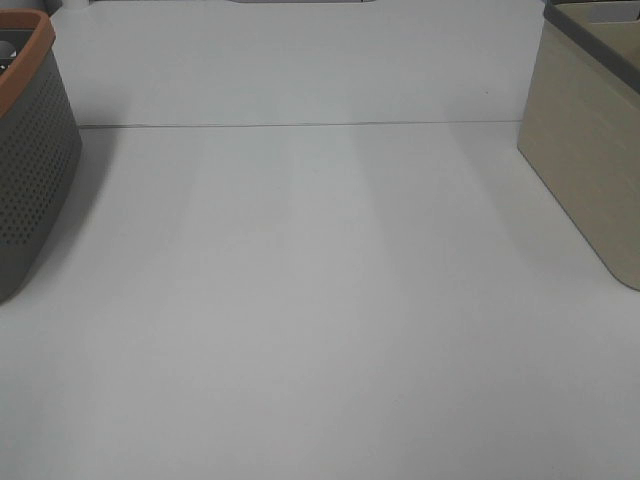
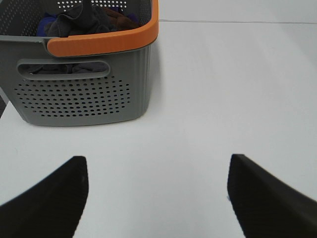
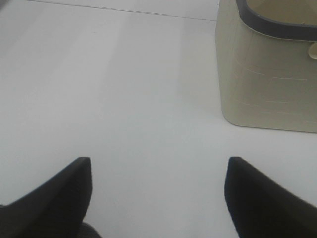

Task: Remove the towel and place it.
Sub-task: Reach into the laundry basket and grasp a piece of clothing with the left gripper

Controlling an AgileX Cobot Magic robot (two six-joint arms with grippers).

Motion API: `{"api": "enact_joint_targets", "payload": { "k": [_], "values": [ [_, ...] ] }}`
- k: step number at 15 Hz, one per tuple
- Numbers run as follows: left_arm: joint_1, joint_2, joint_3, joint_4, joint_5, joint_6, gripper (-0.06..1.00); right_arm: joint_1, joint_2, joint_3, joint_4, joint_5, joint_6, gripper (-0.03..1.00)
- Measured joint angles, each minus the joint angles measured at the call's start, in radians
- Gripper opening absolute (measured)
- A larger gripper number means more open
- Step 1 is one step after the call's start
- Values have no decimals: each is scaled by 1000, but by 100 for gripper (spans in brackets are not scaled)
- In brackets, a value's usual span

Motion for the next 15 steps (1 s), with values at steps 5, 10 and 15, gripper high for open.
{"api": "enact_joint_targets", "payload": {
  "k": [5, 10, 15],
  "values": [
    [0, 0, 0, 0, 0, 1, 73, 0, 0, 0, 3, 0, 0, 74],
    [0, 0, 0, 0, 0, 1, 73, 0, 0, 0, 3, 0, 0, 74],
    [0, 0, 0, 0, 0, 1, 73, 0, 0, 0, 3, 0, 0, 74]
  ]
}}
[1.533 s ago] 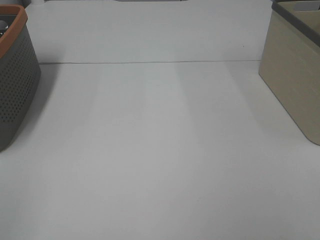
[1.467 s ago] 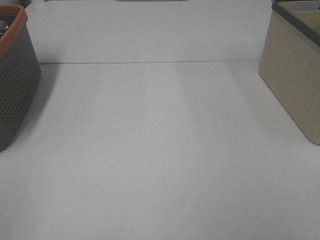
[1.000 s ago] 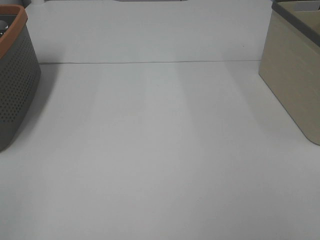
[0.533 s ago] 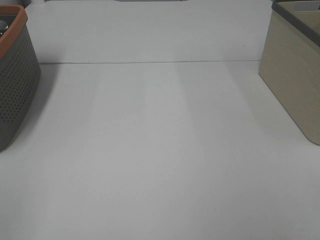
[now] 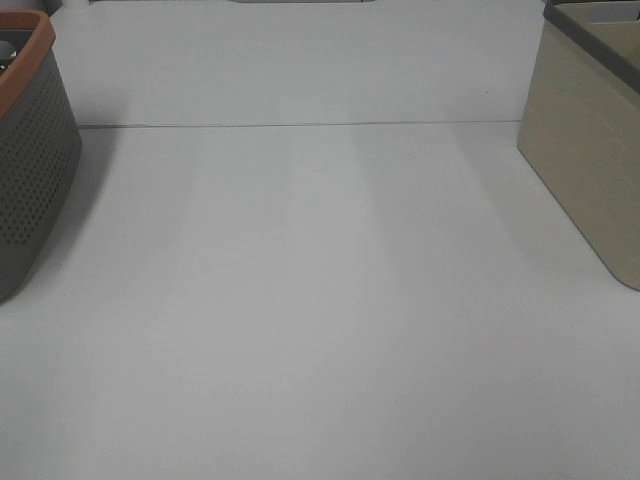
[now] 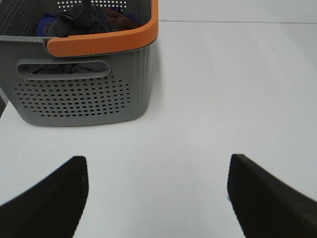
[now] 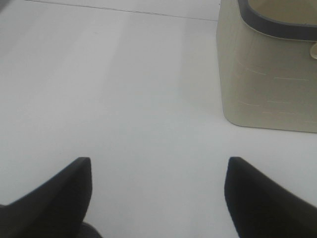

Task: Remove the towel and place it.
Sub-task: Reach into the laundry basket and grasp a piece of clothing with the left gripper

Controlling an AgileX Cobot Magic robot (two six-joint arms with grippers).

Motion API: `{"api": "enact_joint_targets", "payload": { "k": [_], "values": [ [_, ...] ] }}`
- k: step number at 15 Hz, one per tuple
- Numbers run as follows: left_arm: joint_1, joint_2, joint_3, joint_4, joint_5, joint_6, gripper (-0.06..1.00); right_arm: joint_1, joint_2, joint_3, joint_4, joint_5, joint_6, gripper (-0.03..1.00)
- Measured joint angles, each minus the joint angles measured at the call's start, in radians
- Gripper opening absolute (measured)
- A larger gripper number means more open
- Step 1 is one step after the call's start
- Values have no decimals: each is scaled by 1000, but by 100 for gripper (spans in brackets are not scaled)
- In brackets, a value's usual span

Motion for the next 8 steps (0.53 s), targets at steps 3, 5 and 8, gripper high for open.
{"api": "enact_joint_targets", "payload": {
  "k": [3, 5, 8],
  "values": [
    [0, 0, 0, 0, 0, 0, 73, 0, 0, 0, 0, 0, 0, 74],
    [0, 0, 0, 0, 0, 0, 73, 0, 0, 0, 0, 0, 0, 74],
    [0, 0, 0, 0, 0, 0, 73, 0, 0, 0, 1, 0, 0, 74]
  ]
}}
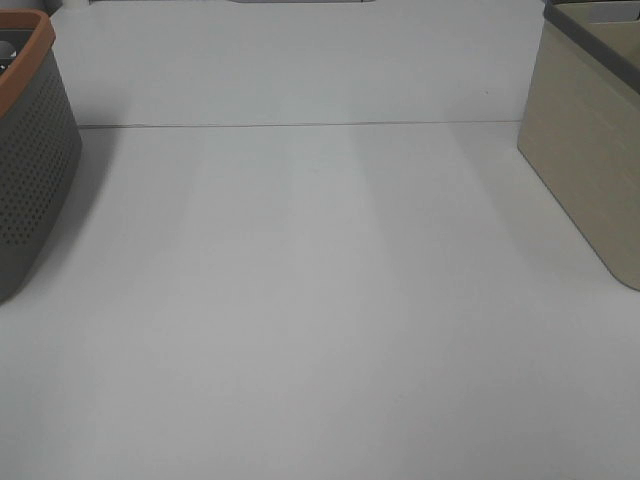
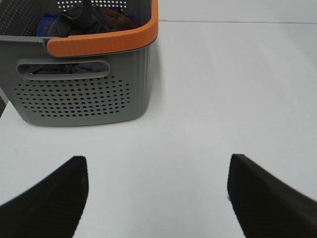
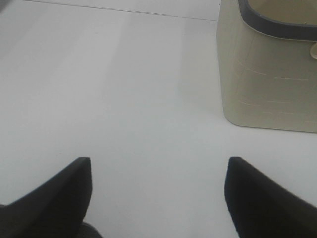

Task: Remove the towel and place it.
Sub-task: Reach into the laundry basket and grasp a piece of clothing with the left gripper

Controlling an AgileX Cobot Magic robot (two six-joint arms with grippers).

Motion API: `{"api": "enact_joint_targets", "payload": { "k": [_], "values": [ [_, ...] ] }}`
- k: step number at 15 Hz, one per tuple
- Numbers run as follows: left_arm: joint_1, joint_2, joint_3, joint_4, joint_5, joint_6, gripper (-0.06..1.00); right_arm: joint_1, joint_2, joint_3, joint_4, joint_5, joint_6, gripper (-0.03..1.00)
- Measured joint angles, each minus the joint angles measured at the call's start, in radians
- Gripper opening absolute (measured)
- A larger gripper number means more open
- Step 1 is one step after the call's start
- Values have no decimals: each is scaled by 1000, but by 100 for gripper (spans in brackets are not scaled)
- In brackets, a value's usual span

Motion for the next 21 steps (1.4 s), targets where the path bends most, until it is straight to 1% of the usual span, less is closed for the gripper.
{"api": "enact_joint_targets", "payload": {
  "k": [17, 21],
  "values": [
    [0, 0, -4, 0, 1, 0, 73, 0, 0, 0, 0, 0, 0, 74],
    [0, 66, -91, 21, 8, 0, 73, 0, 0, 0, 0, 0, 0, 74]
  ]
}}
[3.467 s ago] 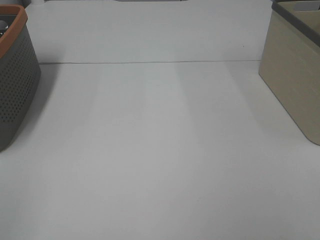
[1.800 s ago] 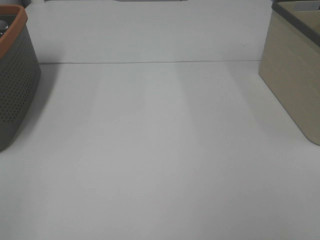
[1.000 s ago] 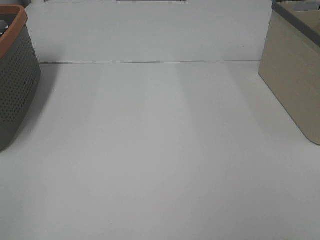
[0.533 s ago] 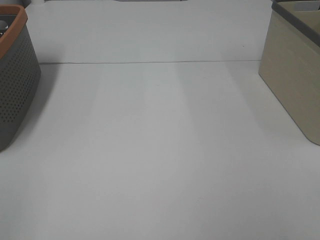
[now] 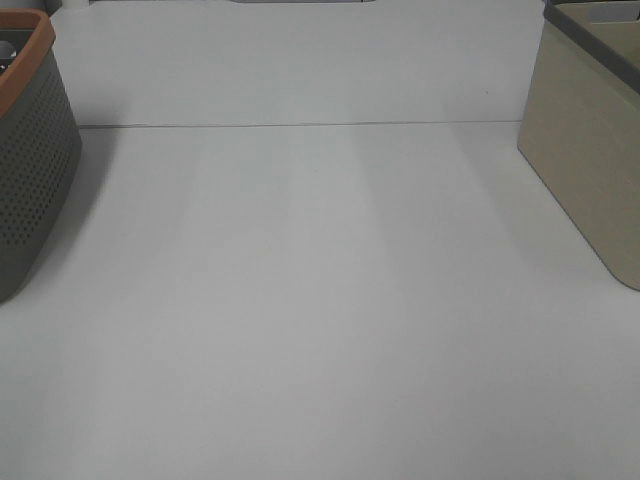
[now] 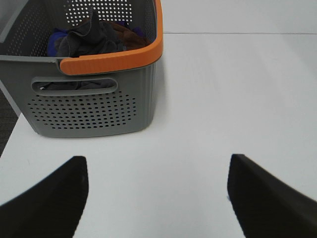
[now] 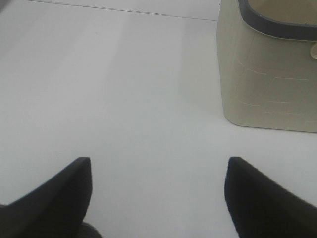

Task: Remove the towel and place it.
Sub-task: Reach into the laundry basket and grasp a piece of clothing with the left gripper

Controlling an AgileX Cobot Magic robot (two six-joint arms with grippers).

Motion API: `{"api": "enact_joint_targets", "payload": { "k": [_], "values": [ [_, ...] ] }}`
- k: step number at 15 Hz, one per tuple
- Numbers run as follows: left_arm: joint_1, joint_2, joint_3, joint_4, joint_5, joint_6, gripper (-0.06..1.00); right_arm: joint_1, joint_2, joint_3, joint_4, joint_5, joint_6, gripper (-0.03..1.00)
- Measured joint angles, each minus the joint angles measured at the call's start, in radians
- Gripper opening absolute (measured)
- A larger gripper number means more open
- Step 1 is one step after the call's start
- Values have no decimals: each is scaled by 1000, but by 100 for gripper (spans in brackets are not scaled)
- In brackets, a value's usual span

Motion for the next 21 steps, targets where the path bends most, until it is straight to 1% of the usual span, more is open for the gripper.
{"api": "enact_joint_targets", "payload": {
  "k": [3, 8, 9, 10, 14, 18, 21],
  "values": [
    [0, 75, -55, 26, 0, 0, 73, 0, 0, 0, 0, 0, 0, 74],
    [0, 275, -177, 26, 0, 0, 73, 0, 0, 0, 0, 0, 0, 74],
    [0, 324, -206, 26, 0, 0, 73, 0, 0, 0, 0, 0, 0, 74],
    [0, 429, -262, 32, -1, 15, 73, 0, 0, 0, 0, 0, 0, 74],
    [0, 646, -378, 33, 0, 23, 73, 0, 0, 0, 0, 0, 0, 74],
    [0, 864, -526, 65, -1, 29, 73, 0, 0, 0, 0, 0, 0, 74],
    [0, 1001, -633, 80, 9, 55, 72, 0, 0, 0, 0, 0, 0, 74]
  ]
}}
